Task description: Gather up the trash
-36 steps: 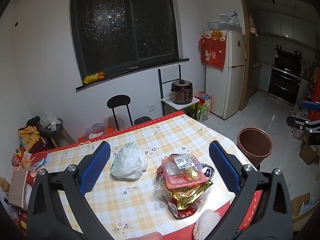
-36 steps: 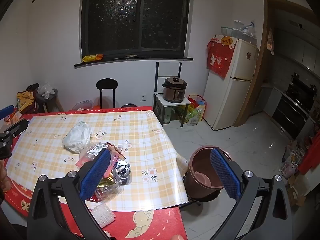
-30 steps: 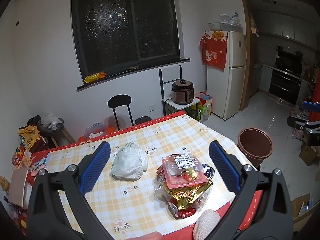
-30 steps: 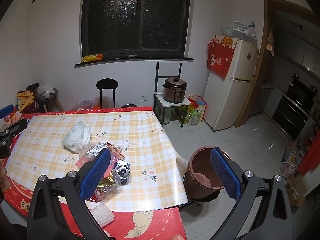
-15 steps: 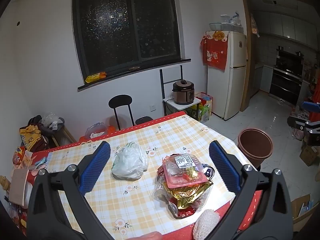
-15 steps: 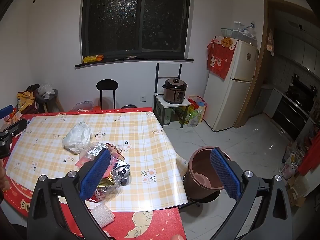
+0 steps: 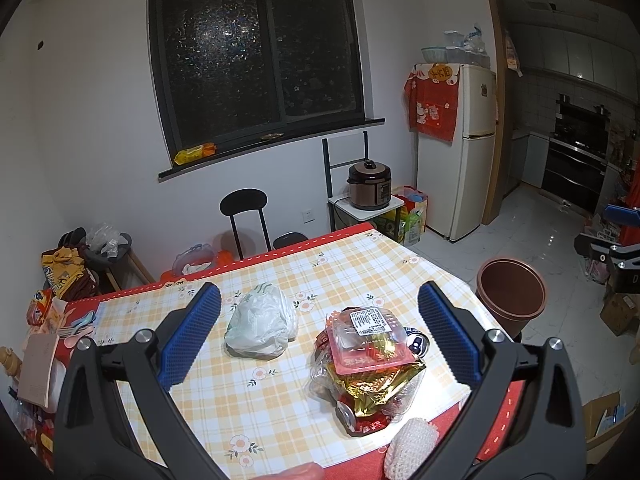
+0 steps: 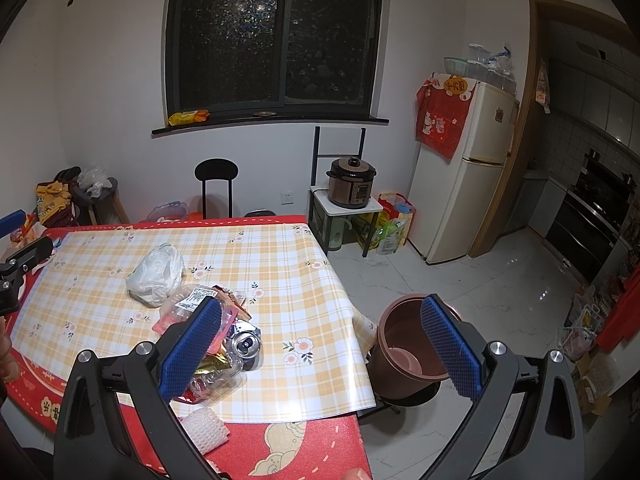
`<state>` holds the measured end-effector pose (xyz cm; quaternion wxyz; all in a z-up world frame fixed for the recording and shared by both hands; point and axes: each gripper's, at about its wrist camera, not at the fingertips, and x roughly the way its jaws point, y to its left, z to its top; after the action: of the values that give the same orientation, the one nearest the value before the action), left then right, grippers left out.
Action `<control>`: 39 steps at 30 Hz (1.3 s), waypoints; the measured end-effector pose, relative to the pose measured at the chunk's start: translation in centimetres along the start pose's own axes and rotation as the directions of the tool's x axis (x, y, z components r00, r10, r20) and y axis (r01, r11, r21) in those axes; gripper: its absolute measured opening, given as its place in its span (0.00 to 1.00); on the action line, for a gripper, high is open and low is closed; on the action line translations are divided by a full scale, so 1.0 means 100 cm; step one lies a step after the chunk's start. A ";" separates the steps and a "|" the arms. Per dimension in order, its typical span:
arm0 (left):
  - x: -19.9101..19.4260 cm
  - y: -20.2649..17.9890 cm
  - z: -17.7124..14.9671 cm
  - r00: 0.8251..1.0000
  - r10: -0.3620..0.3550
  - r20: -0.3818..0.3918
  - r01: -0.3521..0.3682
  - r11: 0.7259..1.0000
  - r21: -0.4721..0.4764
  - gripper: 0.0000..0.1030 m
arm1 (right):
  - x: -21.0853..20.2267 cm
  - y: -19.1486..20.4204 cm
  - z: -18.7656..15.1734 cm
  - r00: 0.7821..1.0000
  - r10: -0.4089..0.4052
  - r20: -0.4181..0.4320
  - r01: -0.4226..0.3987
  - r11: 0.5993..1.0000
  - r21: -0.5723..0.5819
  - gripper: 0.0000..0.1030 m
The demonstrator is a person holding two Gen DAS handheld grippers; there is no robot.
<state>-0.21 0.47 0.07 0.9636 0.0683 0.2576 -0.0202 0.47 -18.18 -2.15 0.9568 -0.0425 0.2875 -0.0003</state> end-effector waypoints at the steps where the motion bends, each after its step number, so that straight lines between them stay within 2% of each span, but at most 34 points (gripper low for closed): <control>1: 0.000 -0.001 0.000 1.000 0.002 0.000 -0.002 1.000 0.001 0.95 | 0.000 0.000 0.000 1.000 0.001 0.000 -0.001 1.000 -0.001 0.96; 39: 0.005 0.003 -0.004 1.000 0.008 0.011 -0.008 1.000 -0.015 0.95 | 0.002 0.005 0.004 1.000 -0.007 0.002 0.007 1.000 -0.003 0.96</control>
<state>0.05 0.85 -0.47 0.9656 0.0618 0.2520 -0.0149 0.86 -17.62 -1.92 0.9571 -0.0449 0.2864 -0.0029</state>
